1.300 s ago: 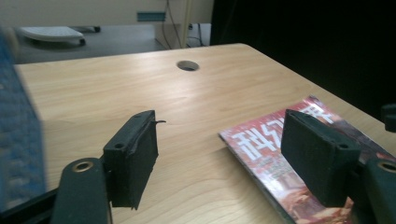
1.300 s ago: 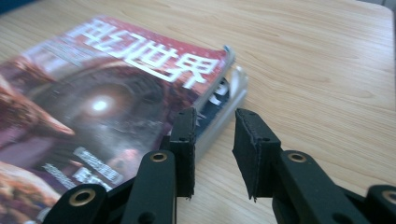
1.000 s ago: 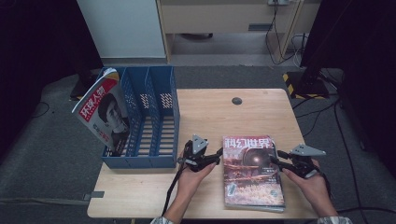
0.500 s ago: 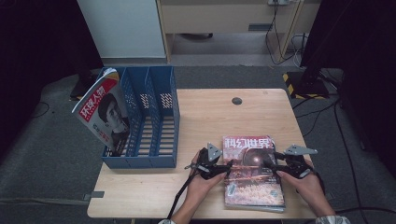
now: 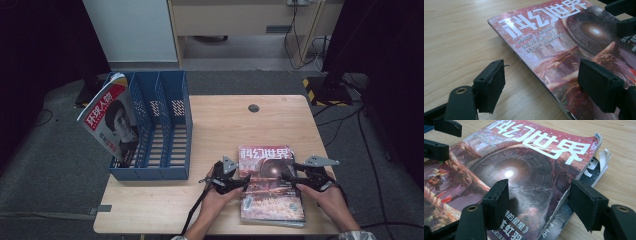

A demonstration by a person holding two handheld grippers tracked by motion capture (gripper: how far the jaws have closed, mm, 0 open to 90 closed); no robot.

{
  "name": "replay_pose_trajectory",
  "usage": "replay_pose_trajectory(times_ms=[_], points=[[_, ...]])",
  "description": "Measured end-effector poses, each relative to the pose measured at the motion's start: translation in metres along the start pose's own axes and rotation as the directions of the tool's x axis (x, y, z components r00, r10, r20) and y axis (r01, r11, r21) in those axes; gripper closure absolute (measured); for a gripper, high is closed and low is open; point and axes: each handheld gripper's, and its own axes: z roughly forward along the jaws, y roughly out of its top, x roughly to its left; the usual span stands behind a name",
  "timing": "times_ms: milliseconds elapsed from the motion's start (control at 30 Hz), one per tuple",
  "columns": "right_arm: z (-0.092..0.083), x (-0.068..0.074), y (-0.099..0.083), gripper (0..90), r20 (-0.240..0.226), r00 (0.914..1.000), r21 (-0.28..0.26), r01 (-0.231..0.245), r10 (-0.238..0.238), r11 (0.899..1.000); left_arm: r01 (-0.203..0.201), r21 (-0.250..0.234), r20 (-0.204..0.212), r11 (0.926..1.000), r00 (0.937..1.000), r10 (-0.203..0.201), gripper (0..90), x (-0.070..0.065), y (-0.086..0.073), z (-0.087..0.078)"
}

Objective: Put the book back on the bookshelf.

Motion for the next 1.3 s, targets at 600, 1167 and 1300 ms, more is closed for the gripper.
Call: replay_pose_trajectory(times_ms=[600, 1167, 1300], points=[[0.003, 0.004, 0.001, 32.6, -0.006, 0.9999, -0.003, 0.011, -0.011, 1.0, 0.125, 0.082, 0.192, 0.9887, 0.9716, -0.139, 12.4, 0.006, -0.004, 0.014], [0.003, 0.008, 0.002, 35.0, -0.019, 0.9996, 0.006, 0.02, -0.02, 1.0, 0.108, -0.016, 0.184, 0.994, 0.9774, -0.104, 32.8, -0.007, 0.022, -0.007], [0.003, 0.011, 0.003, 35.4, -0.017, 0.9994, 0.01, 0.03, -0.03, 0.999, 0.094, 0.008, 0.202, 0.9955, 0.9748, -0.094, 34.4, -0.007, 0.03, -0.006]])
